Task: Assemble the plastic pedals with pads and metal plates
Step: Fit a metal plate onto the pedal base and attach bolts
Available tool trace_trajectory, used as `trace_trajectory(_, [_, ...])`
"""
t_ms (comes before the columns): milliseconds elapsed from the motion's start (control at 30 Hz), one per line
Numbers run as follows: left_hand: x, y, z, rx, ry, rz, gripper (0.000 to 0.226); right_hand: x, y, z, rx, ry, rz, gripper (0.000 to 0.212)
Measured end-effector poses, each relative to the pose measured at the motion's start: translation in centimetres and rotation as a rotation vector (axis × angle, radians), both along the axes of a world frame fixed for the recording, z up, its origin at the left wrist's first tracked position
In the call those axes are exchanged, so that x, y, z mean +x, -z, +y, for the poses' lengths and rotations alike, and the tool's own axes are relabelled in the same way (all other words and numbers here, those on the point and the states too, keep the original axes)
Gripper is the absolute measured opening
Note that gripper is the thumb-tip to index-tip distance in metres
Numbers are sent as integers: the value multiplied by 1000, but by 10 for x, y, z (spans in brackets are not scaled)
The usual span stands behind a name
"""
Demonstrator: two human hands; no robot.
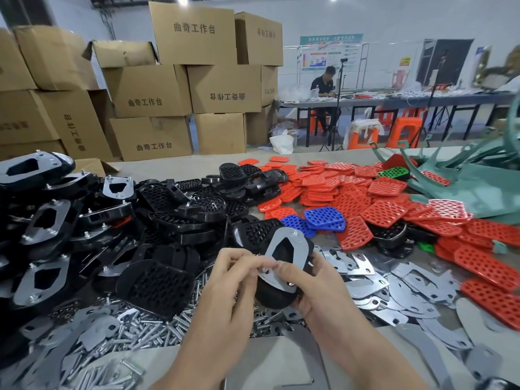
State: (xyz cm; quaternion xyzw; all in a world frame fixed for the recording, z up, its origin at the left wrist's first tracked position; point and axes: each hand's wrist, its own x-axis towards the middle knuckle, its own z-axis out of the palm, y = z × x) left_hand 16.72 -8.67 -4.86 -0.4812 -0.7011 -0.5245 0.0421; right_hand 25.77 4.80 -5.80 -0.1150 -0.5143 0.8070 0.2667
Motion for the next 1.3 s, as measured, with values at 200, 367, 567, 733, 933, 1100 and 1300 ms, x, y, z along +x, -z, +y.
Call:
trace_trajectory(200, [-1,-1,4,17,-27,-57,8,-1,1,0,17,-21,3,32])
trace_trajectory(367, [0,0,0,7,-23,-62,17,-1,1,0,3,1,2,31])
trace_trajectory(567, [0,-3,3,14,-24,-49,13,0,-1,-1,23,12,-10,37])
trace_trajectory(733, [3,-4,2,14,-36,-131,19,0,-2,-1,36,26,-27,42])
trace_trajectory(933, [3,-5,1,-5,-4,-99,23,-2,-1,-1,31,33,-18,41])
trace_trajectory(1100, [2,-4,2,-7,-37,-137,8,-2,1,-1,36,40,-23,38])
trace_trajectory(1300, [4,-10,-6,-46,114,-269,30,0,-1,-1,20,34,-14,43])
